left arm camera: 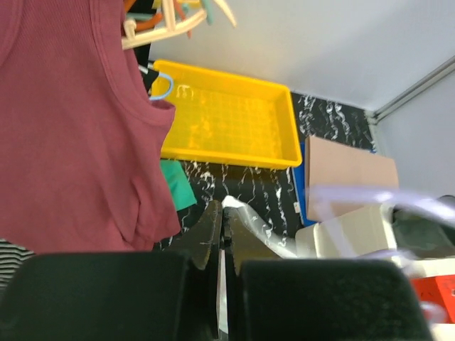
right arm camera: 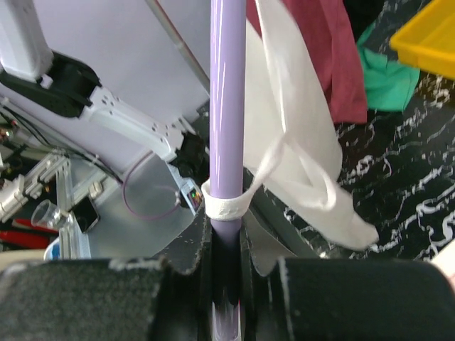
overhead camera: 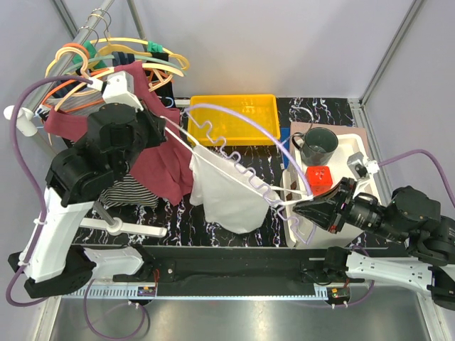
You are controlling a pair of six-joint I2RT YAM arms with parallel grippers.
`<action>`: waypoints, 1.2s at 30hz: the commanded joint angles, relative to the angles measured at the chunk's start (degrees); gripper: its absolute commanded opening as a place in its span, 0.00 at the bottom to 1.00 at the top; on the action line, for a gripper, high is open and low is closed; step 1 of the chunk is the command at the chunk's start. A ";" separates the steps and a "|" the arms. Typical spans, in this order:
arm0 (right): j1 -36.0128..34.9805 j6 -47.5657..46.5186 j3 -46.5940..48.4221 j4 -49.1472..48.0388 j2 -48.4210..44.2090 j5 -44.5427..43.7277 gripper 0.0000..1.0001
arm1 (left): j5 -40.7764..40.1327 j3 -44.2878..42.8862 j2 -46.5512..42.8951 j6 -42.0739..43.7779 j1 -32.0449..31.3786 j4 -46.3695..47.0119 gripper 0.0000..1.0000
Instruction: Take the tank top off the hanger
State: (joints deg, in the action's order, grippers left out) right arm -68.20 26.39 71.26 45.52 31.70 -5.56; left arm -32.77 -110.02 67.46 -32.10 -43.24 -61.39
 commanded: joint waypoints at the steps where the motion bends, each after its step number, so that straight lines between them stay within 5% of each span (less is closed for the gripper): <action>1: 0.00 -2.40 0.98 -12.38 1.07 -4.54 0.00 | 1.03 2.61 -0.66 -1.39 0.44 0.30 0.00; 13: 0.09 -1.96 -0.69 -22.40 9.77 -18.78 0.00 | 10.26 1.32 2.58 -0.95 2.02 0.83 0.00; 16: 0.09 -2.49 -0.07 -22.49 11.62 -18.96 0.00 | 10.97 -1.77 4.43 -0.60 2.81 -1.45 0.21; 17: 0.00 -2.57 -0.16 -22.66 11.89 -19.13 0.00 | 11.41 -2.56 4.87 -1.12 2.99 -2.67 0.37; 21: 0.09 -2.40 0.19 -22.75 12.85 -20.44 0.00 | 17.80 -6.17 4.44 -2.71 4.13 -3.48 0.72; 25: 0.00 -3.54 0.54 -22.93 13.65 -19.49 0.00 | 30.63 -9.96 4.52 -3.93 5.01 0.46 0.76; 30: 0.09 -3.37 0.01 -22.84 14.52 -17.11 0.00 | 50.68 0.04 3.21 -15.61 4.40 21.37 0.69; 36: 0.09 -3.89 -0.43 -22.84 15.14 -16.32 0.00 | 43.87 -0.46 5.22 -15.01 -1.74 24.91 0.69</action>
State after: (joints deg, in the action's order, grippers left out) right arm -68.20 23.77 69.69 28.14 46.83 -22.61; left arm 9.30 -110.43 71.24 -45.15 -41.47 -44.64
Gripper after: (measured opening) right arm 0.161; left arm 0.689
